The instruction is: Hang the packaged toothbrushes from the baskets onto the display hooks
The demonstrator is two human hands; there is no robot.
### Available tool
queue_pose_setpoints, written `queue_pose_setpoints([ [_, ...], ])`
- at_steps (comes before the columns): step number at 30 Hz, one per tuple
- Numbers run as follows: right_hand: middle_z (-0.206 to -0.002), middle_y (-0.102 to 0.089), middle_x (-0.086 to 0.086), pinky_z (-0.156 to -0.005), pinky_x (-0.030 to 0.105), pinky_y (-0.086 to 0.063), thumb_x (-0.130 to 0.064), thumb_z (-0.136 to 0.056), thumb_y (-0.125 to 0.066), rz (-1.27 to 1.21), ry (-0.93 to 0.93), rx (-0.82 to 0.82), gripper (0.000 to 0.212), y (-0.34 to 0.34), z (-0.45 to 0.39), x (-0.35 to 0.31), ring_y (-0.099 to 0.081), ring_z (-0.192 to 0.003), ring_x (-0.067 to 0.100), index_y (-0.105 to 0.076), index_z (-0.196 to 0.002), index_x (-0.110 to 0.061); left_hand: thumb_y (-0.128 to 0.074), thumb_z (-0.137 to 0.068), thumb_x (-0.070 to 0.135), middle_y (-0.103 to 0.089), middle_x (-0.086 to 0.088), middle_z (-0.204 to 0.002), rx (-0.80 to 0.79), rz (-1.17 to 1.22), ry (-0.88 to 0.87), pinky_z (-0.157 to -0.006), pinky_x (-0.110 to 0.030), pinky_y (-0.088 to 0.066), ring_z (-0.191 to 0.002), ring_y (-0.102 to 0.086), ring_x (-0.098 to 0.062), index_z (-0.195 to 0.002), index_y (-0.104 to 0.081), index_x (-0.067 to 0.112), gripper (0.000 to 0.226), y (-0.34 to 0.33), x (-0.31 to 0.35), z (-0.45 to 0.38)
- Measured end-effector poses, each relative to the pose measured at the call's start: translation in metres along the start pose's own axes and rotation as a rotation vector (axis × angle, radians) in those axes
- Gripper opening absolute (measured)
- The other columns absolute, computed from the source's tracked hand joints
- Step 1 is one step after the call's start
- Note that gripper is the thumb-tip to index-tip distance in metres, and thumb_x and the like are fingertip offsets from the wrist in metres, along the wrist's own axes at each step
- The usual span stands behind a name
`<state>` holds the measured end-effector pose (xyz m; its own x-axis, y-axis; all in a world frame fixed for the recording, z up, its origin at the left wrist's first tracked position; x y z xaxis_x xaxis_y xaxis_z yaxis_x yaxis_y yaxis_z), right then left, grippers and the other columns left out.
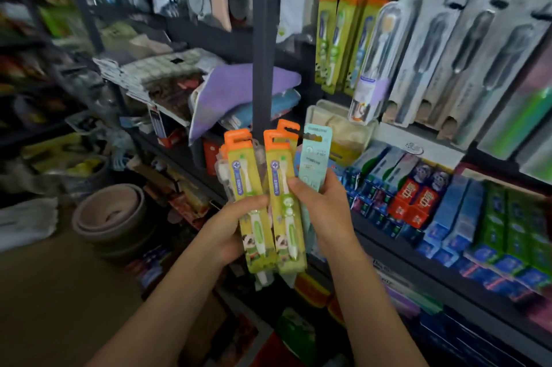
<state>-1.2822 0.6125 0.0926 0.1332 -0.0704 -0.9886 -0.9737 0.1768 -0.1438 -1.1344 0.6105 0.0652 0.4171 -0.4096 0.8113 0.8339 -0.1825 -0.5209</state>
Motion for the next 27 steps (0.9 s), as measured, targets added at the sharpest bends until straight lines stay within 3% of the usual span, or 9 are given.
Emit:
queue_pose_setpoints([
  [3, -0.104, -0.073, -0.016, -0.073, 0.022, -0.06, -0.012, -0.091, -0.074, 0.019, 0.047, 0.01, 0.033, 0.012, -0.026, -0.009, -0.072, -0.093, 0.003, -0.062, -0.112, -0.036, -0.071, -0.071, 0.019, -0.077, -0.01, -0.107, 0.039, -0.012, -0.028, -0.065, -0.036, -0.062, -0.09, -0.076, -0.026, -0.12, -0.069, 0.016, 0.049, -0.022, 0.006, -0.027],
  [9, -0.113, -0.074, -0.005, -0.074, 0.025, -0.06, -0.012, -0.09, -0.075, 0.002, 0.05, 0.091, 0.041, 0.037, -0.056, -0.009, -0.072, -0.098, 0.009, -0.063, -0.128, -0.018, -0.071, -0.075, 0.023, -0.075, -0.011, -0.113, 0.066, -0.019, -0.046, -0.072, -0.037, -0.062, -0.097, -0.075, -0.028, -0.125, -0.066, 0.016, 0.051, -0.044, 0.003, -0.063],
  [12, -0.112, -0.074, -0.002, -0.08, 0.034, -0.061, -0.01, -0.09, -0.075, -0.03, 0.055, 0.127, 0.039, 0.041, -0.064, -0.011, -0.073, -0.1, 0.014, -0.063, -0.126, -0.019, -0.074, -0.074, 0.022, -0.076, -0.013, -0.109, 0.096, -0.009, -0.057, -0.071, -0.036, -0.063, -0.094, -0.075, -0.028, -0.122, -0.068, 0.012, 0.05, -0.047, 0.004, -0.073],
  [18, -0.111, -0.074, -0.006, -0.087, 0.033, -0.06, -0.009, -0.091, -0.073, 0.019, 0.122, 0.173, 0.035, 0.033, -0.074, -0.015, -0.072, -0.101, 0.01, -0.061, -0.118, -0.027, -0.079, -0.073, 0.029, -0.073, -0.014, -0.118, 0.062, 0.042, -0.045, -0.084, -0.044, -0.059, -0.107, -0.071, -0.033, -0.128, -0.067, 0.018, 0.057, -0.051, 0.007, -0.091],
  [23, -0.114, -0.075, -0.002, -0.09, 0.034, -0.059, -0.011, -0.092, -0.073, 0.065, 0.063, 0.157, 0.035, 0.021, -0.079, -0.01, -0.072, -0.103, 0.013, -0.063, -0.126, -0.018, -0.077, -0.073, 0.02, -0.076, -0.012, -0.107, -0.024, 0.005, -0.004, -0.066, -0.035, -0.061, -0.089, -0.075, -0.026, -0.126, -0.067, 0.015, 0.054, -0.044, 0.021, -0.096],
  [27, -0.102, -0.077, -0.004, -0.084, 0.034, -0.06, -0.026, -0.095, -0.07, 0.077, 0.017, 0.164, 0.02, 0.015, -0.082, -0.014, -0.074, -0.094, 0.014, -0.069, -0.114, -0.02, -0.076, -0.073, 0.017, -0.077, -0.009, -0.099, -0.014, -0.04, -0.008, -0.068, -0.035, -0.061, -0.083, -0.074, -0.024, -0.125, -0.066, 0.019, 0.052, -0.025, 0.032, -0.099],
])
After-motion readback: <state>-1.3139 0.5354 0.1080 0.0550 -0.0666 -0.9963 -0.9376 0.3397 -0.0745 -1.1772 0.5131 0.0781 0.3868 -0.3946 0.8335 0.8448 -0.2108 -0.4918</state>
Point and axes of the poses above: each hand's wrist, its own z-axis away from the middle knuckle, its own y-axis out of the back of the hand, x = y × z, the point moved 6 cm from there along -z, towards the middle knuckle
